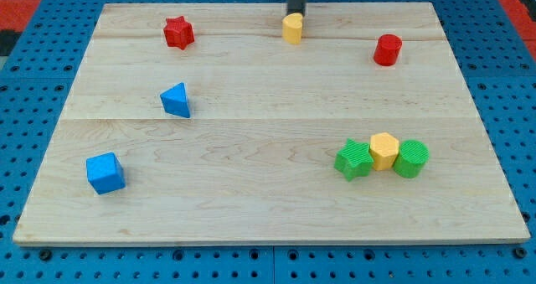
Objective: Push the yellow heart down
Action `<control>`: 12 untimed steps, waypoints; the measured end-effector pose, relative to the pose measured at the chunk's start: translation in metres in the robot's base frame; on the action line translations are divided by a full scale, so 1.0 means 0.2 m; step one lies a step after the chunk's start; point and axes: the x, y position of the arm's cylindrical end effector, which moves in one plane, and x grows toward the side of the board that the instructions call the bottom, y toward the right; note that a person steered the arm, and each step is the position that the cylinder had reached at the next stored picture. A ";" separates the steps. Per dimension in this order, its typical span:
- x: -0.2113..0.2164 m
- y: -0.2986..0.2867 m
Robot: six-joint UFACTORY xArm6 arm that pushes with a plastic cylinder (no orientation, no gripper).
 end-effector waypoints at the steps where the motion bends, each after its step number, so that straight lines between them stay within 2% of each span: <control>1: 0.18 0.02; 2: 0.27 0.26; 3: 0.44 0.26; 4: 0.47 0.11; 5: 0.40 -0.03; 6: 0.47 -0.08; 7: 0.58 0.12; 8: 0.70 0.18; 10: 0.78 0.05; 12: 1.04 0.22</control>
